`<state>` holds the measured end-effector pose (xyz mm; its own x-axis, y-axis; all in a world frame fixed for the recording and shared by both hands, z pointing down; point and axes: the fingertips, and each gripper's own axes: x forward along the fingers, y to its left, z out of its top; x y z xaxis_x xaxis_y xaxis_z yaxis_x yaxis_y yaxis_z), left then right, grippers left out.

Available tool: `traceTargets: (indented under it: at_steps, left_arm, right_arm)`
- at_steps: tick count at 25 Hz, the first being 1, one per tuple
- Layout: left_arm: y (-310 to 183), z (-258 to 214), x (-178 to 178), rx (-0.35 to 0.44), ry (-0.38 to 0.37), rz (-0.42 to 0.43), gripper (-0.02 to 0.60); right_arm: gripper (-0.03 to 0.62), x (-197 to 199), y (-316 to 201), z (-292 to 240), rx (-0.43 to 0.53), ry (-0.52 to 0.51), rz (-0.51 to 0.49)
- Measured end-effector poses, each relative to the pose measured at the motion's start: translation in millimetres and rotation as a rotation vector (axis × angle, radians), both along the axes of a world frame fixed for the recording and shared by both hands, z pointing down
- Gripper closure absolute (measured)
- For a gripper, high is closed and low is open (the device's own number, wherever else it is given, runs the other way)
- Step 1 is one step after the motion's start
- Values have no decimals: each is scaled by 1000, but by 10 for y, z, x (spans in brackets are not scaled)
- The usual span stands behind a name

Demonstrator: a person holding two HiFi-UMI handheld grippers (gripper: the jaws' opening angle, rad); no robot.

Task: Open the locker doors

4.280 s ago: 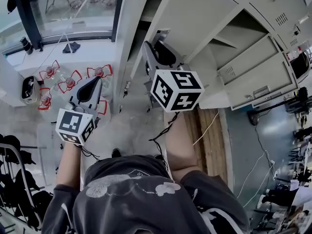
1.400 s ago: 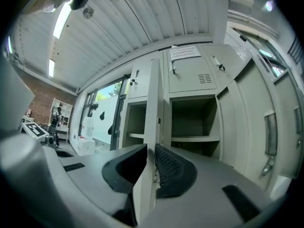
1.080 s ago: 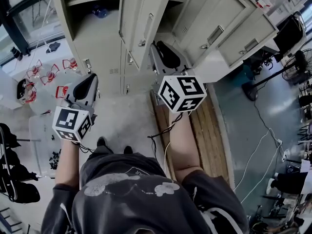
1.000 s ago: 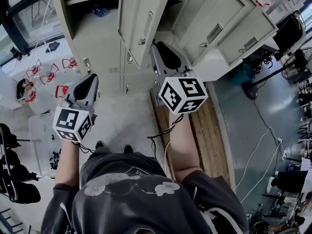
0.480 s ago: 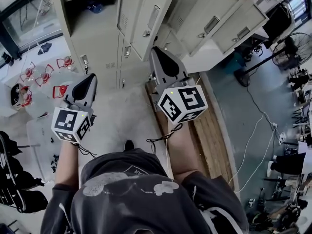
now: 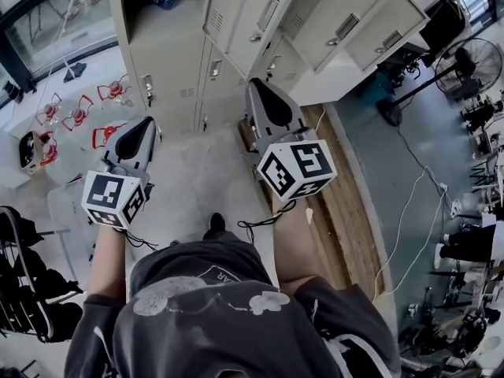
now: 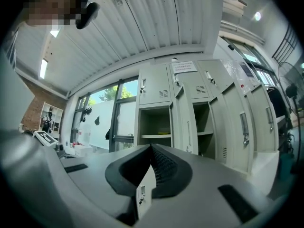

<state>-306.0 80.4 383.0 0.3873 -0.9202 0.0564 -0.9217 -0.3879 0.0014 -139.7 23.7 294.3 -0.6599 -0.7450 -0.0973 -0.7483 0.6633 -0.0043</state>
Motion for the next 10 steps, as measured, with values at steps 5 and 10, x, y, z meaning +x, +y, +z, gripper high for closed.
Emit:
traceTargets:
  at_steps: [5,10]
  left_arm:
    - [189,11,-77,4,4,22,572]
    - [372,80,-195,-4,7,31,572]
  right_arm:
    - [566,-28,233,74,-15,6,31]
    - [566,-78,412,192,-37,13,57]
